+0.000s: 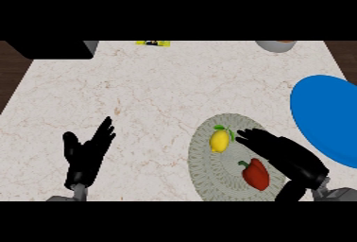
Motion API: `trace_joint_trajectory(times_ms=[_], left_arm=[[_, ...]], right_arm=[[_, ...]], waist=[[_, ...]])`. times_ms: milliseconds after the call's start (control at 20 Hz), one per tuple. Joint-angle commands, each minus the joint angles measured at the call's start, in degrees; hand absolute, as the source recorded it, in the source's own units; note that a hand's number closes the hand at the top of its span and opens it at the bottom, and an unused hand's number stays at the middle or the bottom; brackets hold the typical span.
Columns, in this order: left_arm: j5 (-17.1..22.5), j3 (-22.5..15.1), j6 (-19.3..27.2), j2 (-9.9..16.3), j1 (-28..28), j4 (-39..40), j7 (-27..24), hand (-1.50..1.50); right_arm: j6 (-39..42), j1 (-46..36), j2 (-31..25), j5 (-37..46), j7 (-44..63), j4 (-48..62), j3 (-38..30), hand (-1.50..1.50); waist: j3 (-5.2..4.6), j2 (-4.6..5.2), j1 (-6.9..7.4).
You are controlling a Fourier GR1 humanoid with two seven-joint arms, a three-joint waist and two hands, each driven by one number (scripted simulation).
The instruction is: Pick the bell pepper from the placemat and place it in the plate
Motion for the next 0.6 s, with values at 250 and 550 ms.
trace_joint_trajectory(times_ms=[250, 550], left_arm=[[-1.9, 1.6, -2.1, -1.6, 2.3, -3.2, 1.9, 0.0], [-2.1, 2.9, -3.7, -1.0, 4.8, -6.7, 1.5, 0.0]], right_arm=[[-2.4, 2.0, 6.2, 9.0, -1.2, 4.3, 1.0, -1.5], [-3.5, 2.1, 4.5, 11.4, -6.2, 9.8, -0.6, -1.5]], waist=[[0.01, -0.01, 0.0], [0.01, -0.03, 0.11]])
